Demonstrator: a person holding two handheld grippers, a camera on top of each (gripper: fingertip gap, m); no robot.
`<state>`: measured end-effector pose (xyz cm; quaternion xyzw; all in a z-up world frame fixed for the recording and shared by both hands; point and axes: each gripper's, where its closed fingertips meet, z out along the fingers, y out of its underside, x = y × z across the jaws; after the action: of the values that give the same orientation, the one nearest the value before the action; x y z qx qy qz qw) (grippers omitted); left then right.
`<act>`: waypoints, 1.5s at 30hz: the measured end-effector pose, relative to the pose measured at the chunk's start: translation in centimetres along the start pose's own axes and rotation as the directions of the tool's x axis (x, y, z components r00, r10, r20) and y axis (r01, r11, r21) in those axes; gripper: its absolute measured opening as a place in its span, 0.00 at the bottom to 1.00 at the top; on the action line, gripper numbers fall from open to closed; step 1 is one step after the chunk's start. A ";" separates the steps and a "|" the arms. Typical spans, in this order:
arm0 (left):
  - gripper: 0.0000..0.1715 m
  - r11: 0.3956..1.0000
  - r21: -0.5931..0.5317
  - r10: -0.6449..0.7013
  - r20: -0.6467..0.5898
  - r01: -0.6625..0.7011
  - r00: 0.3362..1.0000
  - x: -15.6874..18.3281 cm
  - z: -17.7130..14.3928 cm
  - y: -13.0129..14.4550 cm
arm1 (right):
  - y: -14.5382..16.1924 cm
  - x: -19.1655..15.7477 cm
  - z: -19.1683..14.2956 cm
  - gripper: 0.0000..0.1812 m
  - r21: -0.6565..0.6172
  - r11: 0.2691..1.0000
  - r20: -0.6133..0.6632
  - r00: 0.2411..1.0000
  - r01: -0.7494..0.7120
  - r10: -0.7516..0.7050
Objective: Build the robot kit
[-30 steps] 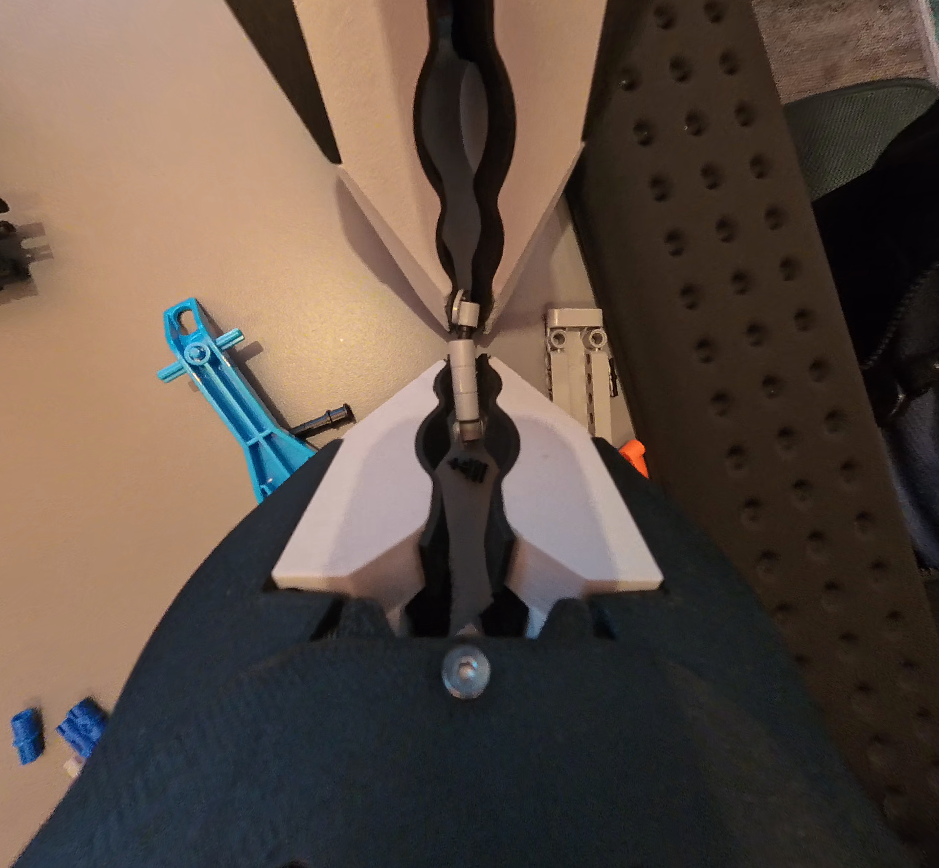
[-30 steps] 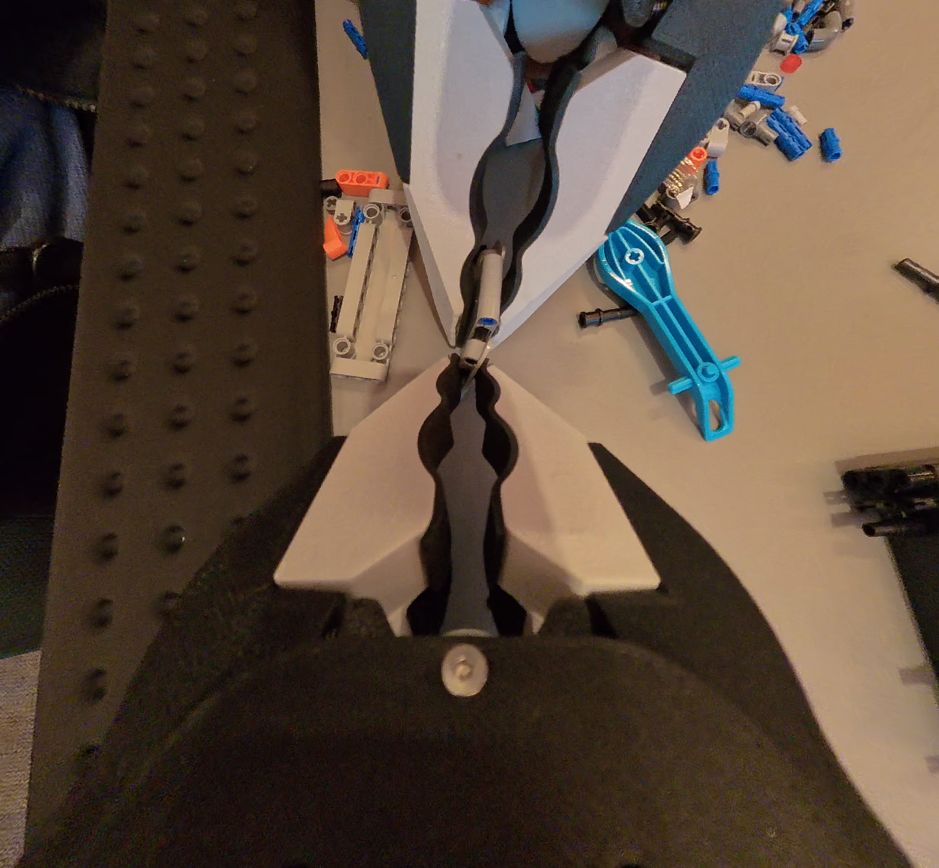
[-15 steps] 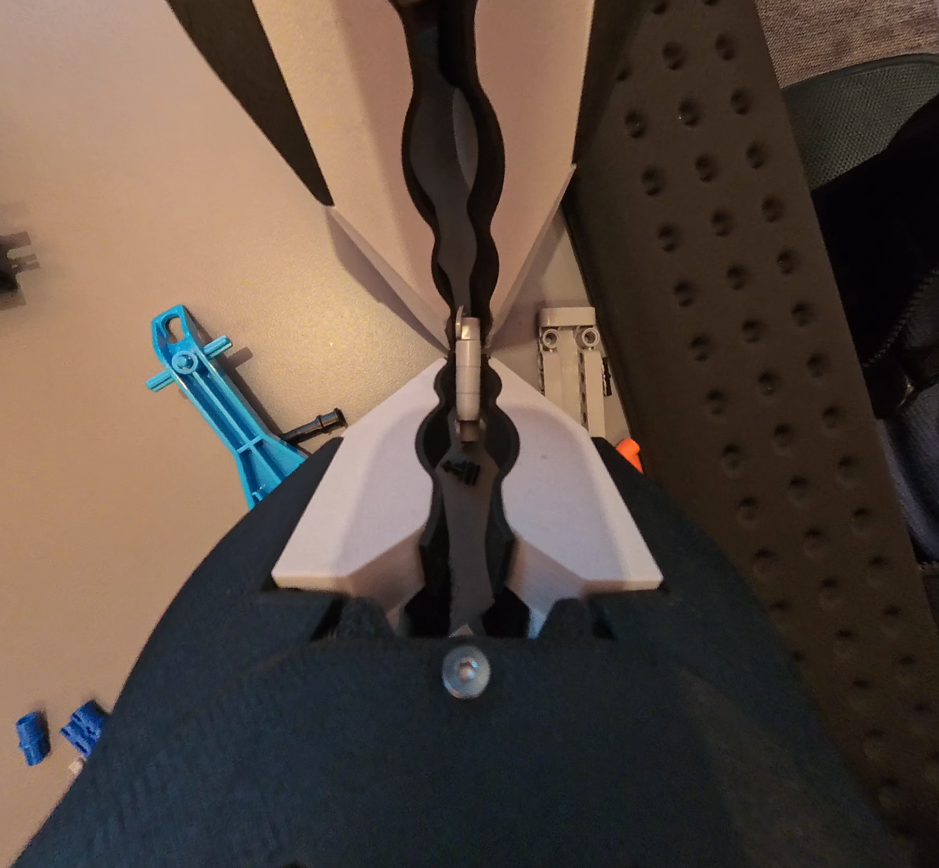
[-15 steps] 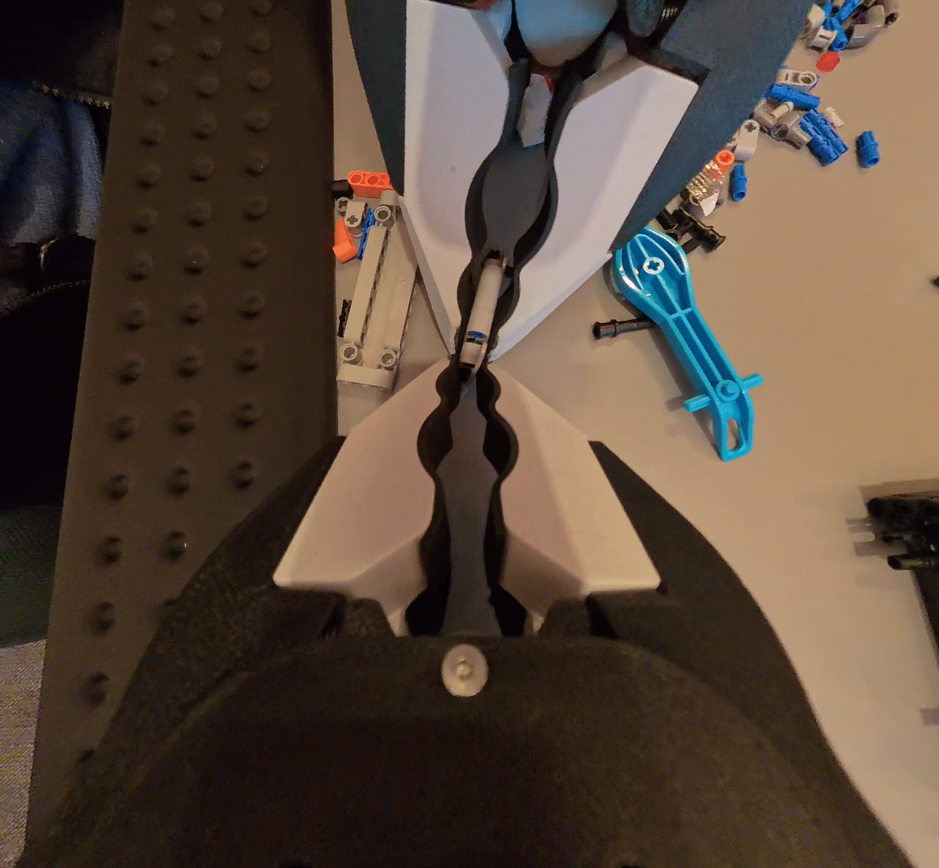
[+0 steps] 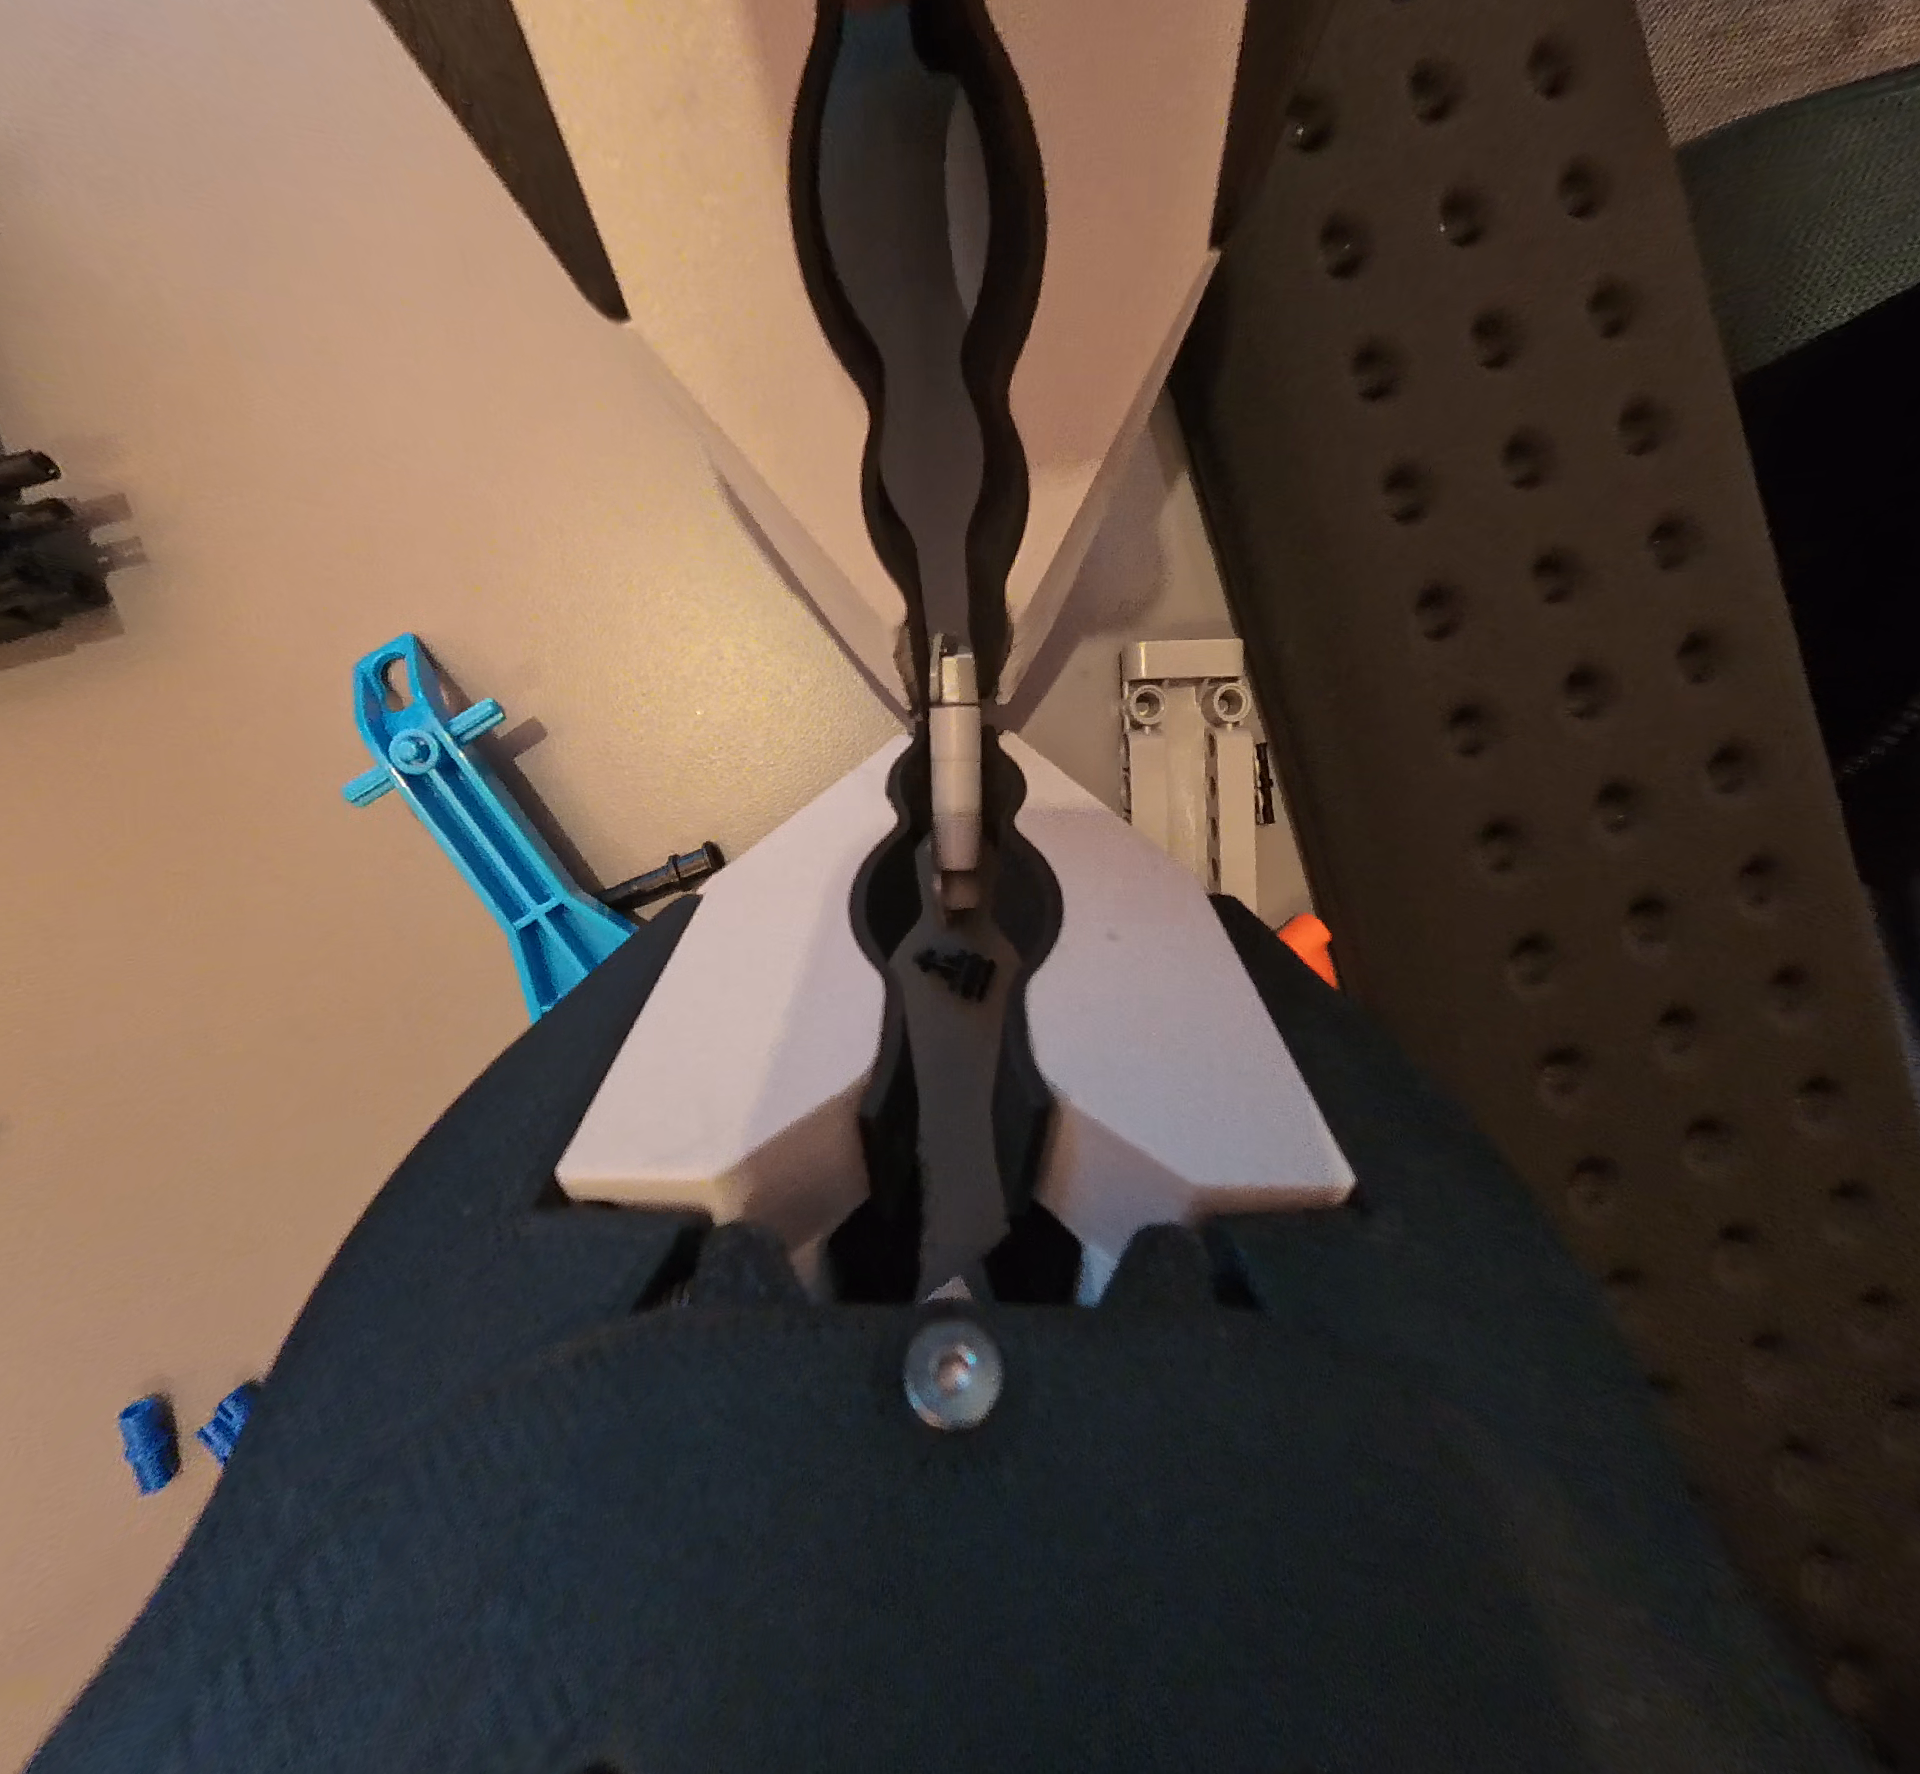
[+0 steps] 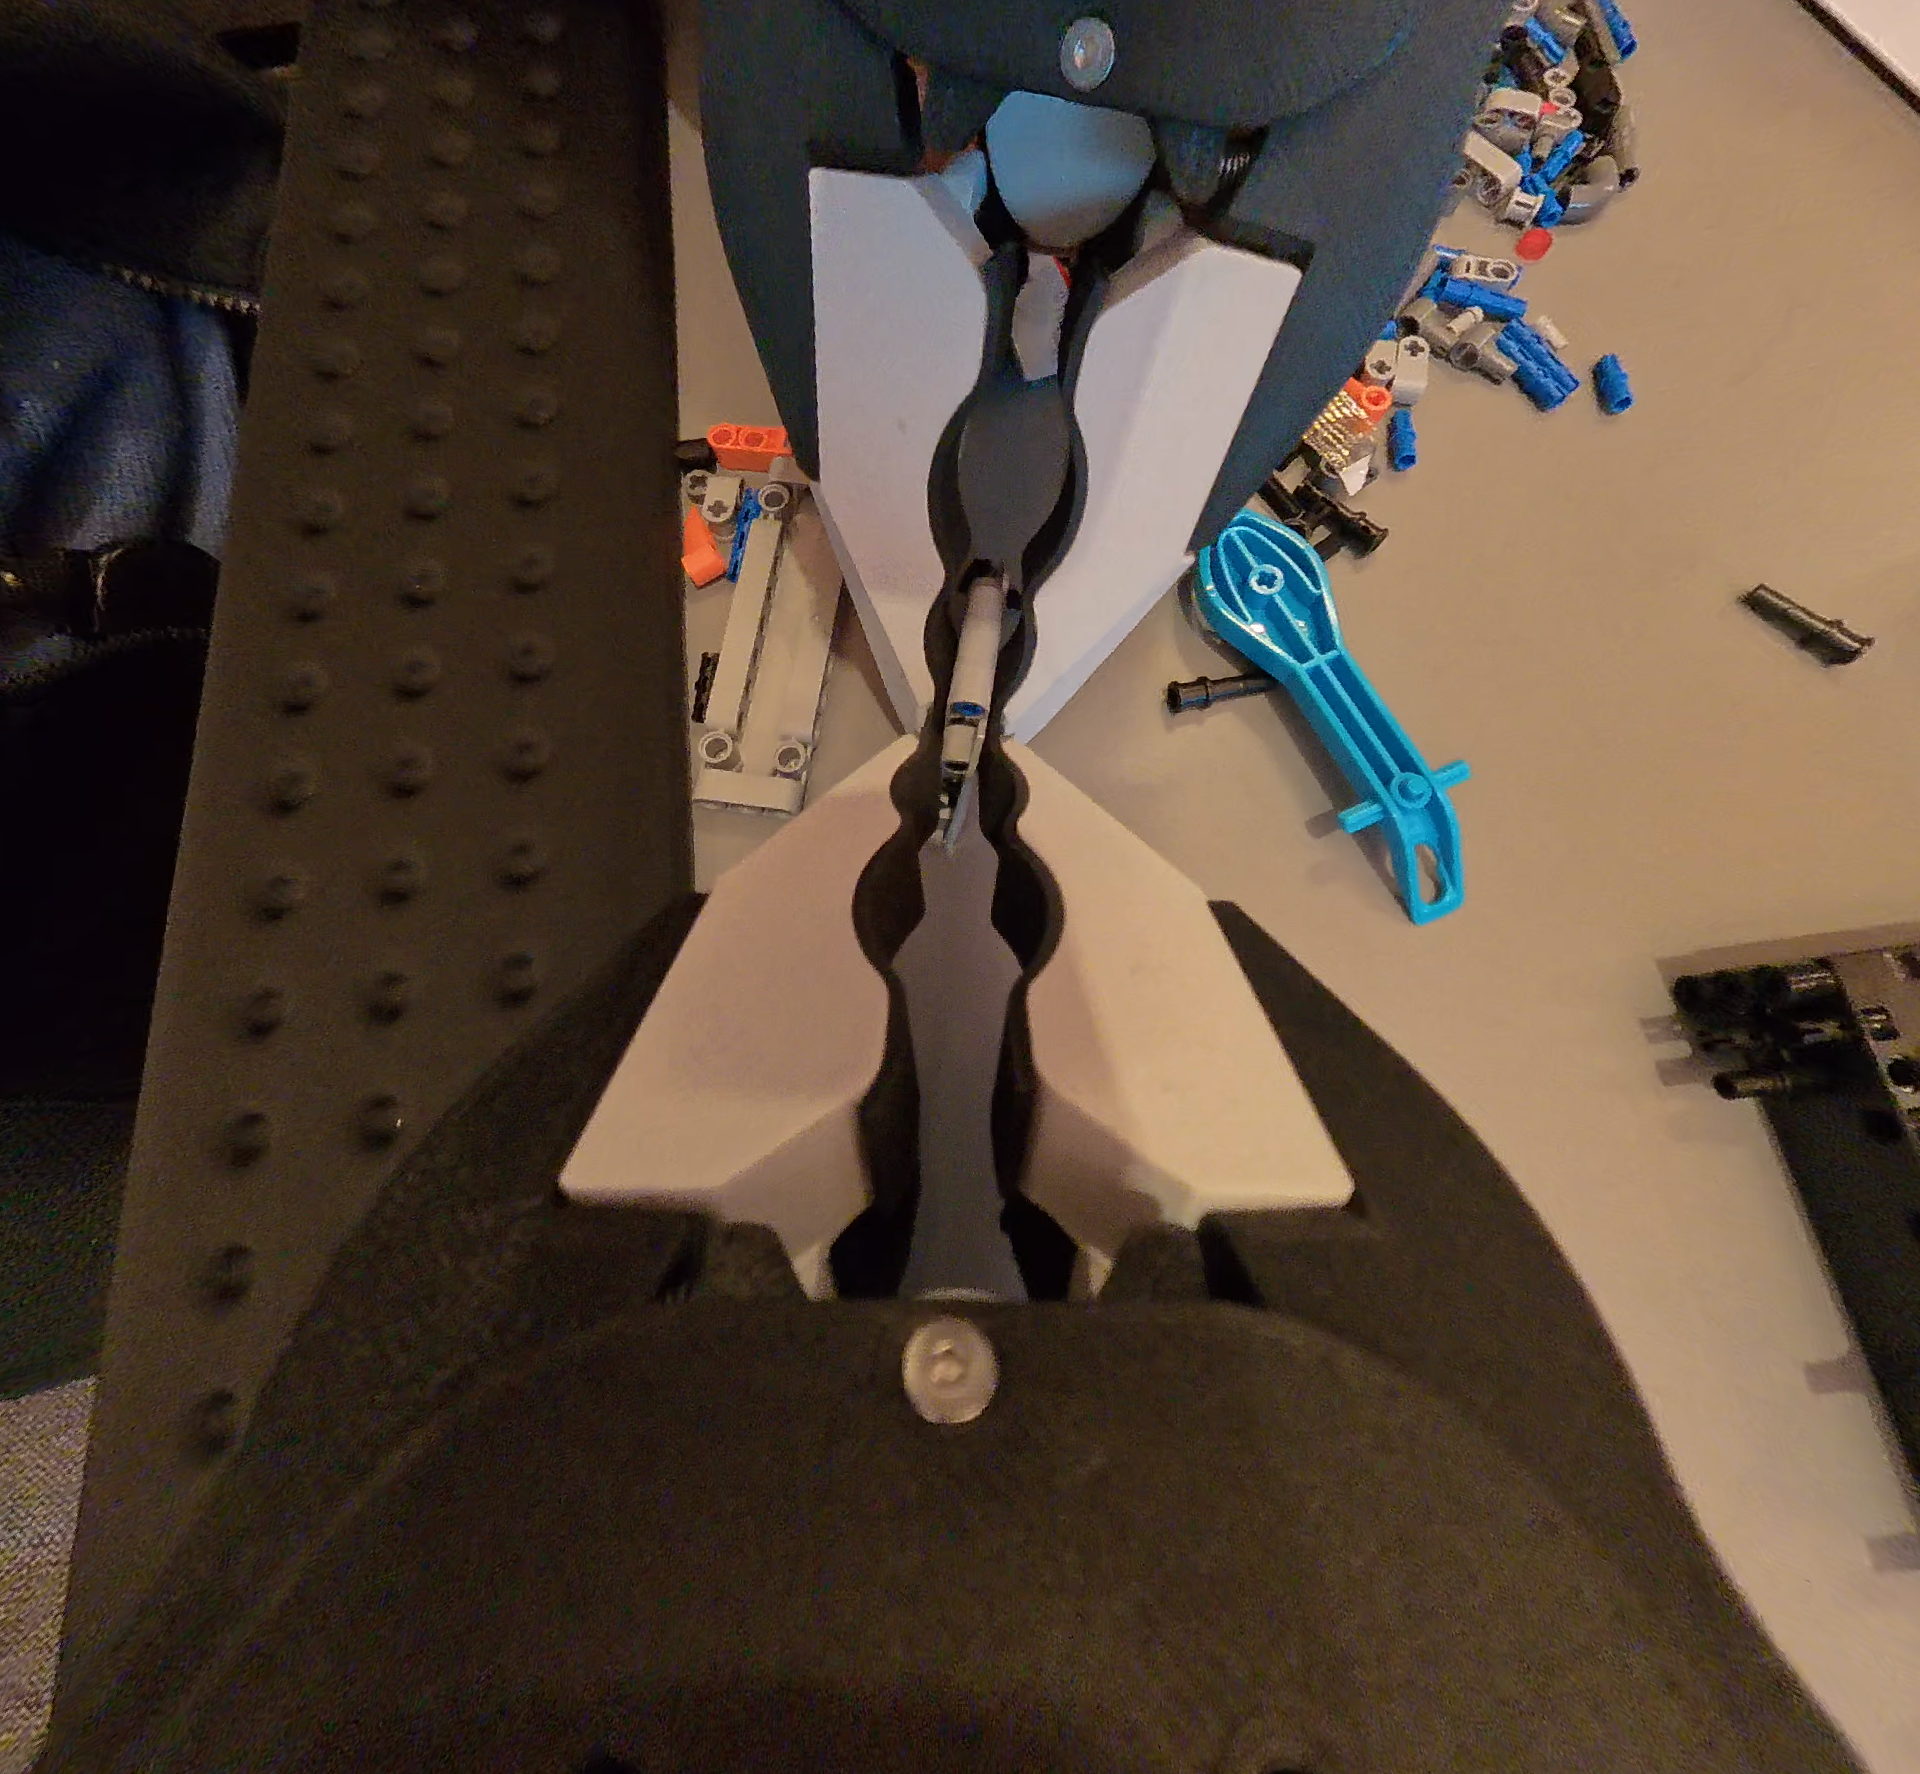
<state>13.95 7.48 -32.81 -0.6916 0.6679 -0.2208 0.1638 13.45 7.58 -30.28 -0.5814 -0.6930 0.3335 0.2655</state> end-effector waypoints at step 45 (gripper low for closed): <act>0.22 0.897 0.432 -0.234 0.290 0.091 0.928 -1.3 -16.2 5.6 | 2.5 3.5 -8.0 0.02 0.183 0.943 -0.332 0.886 -0.277 0.325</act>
<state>0.72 9.55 -22.10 -0.7230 0.5078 -0.2484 0.3971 20.42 12.50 -27.20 -0.7142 -0.5112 0.3040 0.3691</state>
